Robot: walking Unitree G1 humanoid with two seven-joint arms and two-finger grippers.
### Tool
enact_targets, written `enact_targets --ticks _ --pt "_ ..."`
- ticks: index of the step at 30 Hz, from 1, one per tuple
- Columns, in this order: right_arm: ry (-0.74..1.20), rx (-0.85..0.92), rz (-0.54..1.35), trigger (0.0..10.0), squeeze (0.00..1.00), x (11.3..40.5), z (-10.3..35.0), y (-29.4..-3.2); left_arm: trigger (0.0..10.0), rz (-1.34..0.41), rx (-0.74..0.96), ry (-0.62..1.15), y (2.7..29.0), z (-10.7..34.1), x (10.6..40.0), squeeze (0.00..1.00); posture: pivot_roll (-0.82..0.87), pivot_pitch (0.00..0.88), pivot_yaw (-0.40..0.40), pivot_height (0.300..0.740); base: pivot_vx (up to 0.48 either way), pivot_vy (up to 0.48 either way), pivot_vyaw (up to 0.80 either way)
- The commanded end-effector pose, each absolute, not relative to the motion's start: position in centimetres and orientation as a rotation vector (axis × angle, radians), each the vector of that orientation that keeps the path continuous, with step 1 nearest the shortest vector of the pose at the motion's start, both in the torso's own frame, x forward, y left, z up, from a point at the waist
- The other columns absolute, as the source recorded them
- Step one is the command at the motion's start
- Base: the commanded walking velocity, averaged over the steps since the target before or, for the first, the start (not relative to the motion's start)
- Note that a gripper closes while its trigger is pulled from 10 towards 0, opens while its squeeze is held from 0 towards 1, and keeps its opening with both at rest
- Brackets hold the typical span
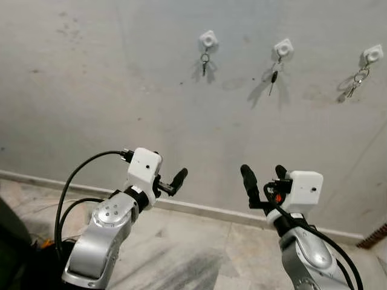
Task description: Hang keys on a hook
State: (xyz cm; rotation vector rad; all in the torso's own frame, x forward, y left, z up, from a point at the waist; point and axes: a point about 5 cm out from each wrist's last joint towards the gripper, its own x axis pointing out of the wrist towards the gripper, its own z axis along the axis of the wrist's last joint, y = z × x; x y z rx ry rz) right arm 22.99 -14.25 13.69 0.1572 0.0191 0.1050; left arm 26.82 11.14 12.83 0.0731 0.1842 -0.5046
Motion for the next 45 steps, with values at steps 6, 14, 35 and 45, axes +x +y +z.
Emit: enact_targets --ticks 6,14,35,45 --pt "0.006 0.127 0.077 10.0 0.0 23.4 14.0 -15.3 10.0 -0.529 0.069 0.17 10.4 12.9 27.0 0.0 0.14 0.0 -0.01 0.74 -0.322 0.0 0.0" --pt "-0.008 0.113 0.092 10.0 0.0 23.9 14.4 -15.3 10.0 -0.517 0.063 0.162 10.4 12.9 27.1 0.0 0.14 0.0 -0.025 0.74 -0.322 0.0 0.0" --pt "-0.011 0.106 0.102 10.0 0.0 24.2 14.5 -15.4 10.0 -0.516 0.062 0.15 10.2 12.7 27.2 0.0 0.14 0.0 -0.034 0.74 -0.312 0.0 -0.03" --pt "-0.002 0.117 0.102 10.0 0.0 24.0 14.4 -15.1 10.0 -0.508 0.065 0.148 10.4 12.7 27.2 0.0 0.14 0.0 -0.037 0.74 -0.126 0.0 -0.58"
